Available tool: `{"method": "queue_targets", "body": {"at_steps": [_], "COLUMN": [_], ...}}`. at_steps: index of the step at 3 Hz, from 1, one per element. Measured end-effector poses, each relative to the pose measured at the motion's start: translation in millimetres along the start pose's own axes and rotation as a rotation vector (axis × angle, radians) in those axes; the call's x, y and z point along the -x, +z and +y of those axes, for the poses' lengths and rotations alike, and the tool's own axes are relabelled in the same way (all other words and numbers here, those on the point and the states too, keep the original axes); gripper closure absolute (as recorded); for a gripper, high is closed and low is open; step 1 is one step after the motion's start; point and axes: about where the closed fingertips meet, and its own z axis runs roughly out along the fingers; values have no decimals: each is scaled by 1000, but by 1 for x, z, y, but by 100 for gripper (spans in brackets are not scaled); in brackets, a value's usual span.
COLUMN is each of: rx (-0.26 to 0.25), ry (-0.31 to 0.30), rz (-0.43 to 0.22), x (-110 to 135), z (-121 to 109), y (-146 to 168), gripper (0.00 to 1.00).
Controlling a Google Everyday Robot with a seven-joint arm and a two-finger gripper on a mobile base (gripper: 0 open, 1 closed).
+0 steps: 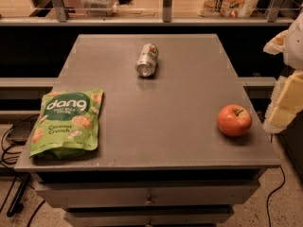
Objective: Move apple near green rice chip bag
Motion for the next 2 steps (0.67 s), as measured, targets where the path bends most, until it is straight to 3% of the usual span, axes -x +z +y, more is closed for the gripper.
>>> {"method": "queue_targets", "body": {"at_steps": [1,2], "rx": [-14,24], "ry": [-11,-30], "rz": [-9,-87], "x": [2,10], "z": [-3,-1], "y": [-2,18], "gripper": [0,0]}}
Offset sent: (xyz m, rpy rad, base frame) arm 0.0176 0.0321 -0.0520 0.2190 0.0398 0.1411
